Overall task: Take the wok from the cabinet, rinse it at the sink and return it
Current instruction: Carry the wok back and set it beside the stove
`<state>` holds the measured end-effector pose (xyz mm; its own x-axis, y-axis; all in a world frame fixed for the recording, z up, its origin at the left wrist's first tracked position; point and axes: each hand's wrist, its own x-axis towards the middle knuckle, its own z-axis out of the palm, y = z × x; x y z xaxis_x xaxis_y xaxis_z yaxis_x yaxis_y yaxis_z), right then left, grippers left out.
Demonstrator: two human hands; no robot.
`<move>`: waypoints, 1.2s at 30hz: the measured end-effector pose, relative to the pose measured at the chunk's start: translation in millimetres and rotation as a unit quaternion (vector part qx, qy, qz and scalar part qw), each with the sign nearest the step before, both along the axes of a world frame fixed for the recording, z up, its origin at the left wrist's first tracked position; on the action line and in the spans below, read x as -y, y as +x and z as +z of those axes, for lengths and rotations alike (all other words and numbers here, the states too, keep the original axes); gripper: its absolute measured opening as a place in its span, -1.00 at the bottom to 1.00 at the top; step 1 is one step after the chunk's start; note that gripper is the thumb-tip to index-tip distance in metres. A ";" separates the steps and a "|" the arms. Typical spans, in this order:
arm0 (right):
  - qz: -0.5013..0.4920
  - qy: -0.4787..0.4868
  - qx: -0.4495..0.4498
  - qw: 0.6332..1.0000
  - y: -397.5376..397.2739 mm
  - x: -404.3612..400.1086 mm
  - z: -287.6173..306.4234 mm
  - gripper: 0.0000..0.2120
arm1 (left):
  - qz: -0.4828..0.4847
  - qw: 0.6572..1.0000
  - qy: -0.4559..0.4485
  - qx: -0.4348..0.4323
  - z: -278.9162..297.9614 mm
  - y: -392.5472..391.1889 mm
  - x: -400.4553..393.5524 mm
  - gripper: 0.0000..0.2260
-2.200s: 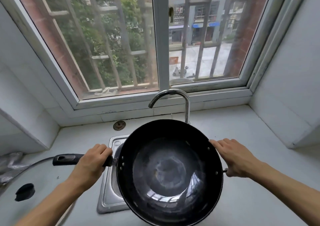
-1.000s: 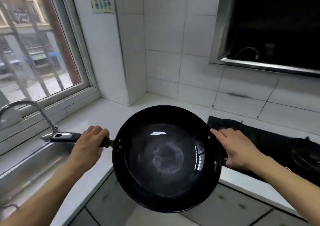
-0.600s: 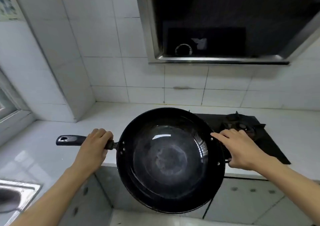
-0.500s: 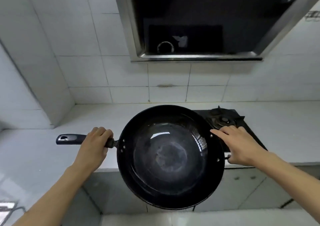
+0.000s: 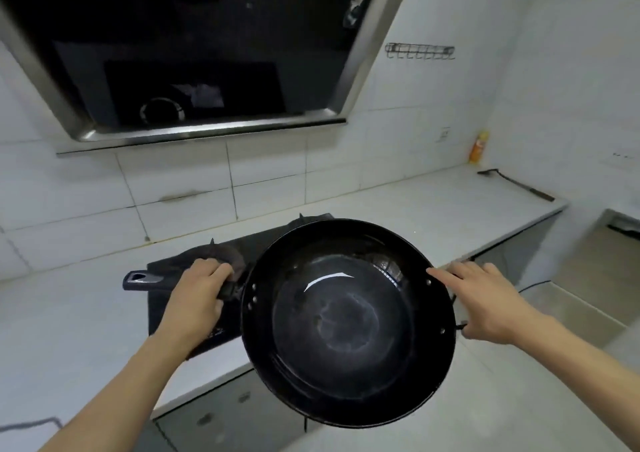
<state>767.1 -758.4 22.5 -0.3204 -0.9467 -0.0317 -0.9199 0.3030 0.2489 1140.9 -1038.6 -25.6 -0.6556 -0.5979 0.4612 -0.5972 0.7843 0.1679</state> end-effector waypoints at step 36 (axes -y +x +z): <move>-0.184 0.001 -0.014 0.983 -464.8 -11.0 -8.3 0.04 | -0.181 0.983 0.014 -0.025 -11.2 -578.6 100.6 -0.67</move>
<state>302.3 -747.5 14.2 -0.6423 -0.7662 -0.0194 -0.7408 0.6140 0.2723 562.3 -1139.2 -36.8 -0.8050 -0.3417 0.4850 -0.2693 0.9389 0.2143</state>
